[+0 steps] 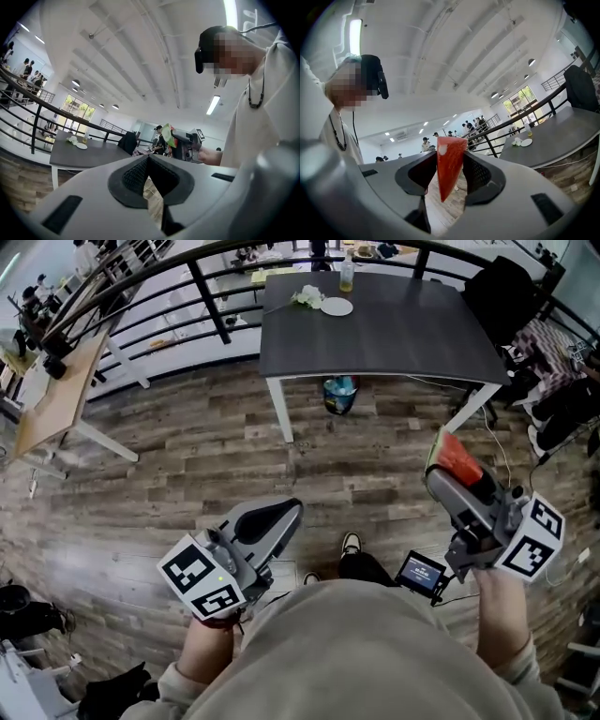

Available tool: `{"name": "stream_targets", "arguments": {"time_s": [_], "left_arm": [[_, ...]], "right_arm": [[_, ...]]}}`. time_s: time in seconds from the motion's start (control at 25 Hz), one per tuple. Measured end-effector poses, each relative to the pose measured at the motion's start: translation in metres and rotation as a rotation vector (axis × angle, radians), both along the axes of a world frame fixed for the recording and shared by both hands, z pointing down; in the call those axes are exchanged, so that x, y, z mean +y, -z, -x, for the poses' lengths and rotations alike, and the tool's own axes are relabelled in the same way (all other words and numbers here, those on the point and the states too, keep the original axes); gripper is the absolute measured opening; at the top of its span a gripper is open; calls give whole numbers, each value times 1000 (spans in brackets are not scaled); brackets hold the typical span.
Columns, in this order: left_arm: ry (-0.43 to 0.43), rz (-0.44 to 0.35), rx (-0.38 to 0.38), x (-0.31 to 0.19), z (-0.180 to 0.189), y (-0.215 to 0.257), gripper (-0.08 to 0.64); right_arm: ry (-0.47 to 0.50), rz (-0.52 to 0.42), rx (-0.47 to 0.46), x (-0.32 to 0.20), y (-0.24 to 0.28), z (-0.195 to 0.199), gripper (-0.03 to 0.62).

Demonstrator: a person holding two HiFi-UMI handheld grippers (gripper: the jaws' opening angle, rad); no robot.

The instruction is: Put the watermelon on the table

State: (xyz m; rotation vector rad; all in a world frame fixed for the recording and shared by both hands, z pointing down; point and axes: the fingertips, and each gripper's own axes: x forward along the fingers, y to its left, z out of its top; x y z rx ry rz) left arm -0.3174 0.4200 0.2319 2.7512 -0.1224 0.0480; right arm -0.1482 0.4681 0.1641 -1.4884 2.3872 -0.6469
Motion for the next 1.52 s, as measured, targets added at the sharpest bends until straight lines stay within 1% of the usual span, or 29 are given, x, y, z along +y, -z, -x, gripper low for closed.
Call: {"name": "stream_targets", "arguments": {"time_s": [0.16, 0.32, 0.56, 0.76, 0.88, 1.0, 1.16, 1.32, 1.52], "left_arm": [[14, -20, 3, -20, -33, 3, 3], [9, -37, 0, -39, -78, 11, 3], [-3, -66, -21, -53, -140, 19, 3], [-9, -62, -40, -64, -180, 18, 3], [-29, -59, -63, -68, -199, 12, 3], [-29, -59, -68, -82, -212, 9, 3], [-49, -62, -59, -105, -227, 3, 3], [-103, -71, -39, -129, -245, 4, 3], [-174, -79, -5, -176, -266, 21, 3]], "right_arm": [[28, -27, 6, -25, 3, -29, 187], [24, -29, -18, -45, 0, -72, 187], [4, -36, -50, -56, -6, -133, 187], [-5, -17, -46, -65, -19, -173, 187], [-28, -15, -71, -67, -27, -196, 187], [-48, -2, -96, -74, -39, -212, 187], [-67, 3, -84, -91, -44, -223, 187], [-96, -2, -53, -107, -38, -231, 187], [-146, 10, -33, -141, -24, -240, 187]]}}
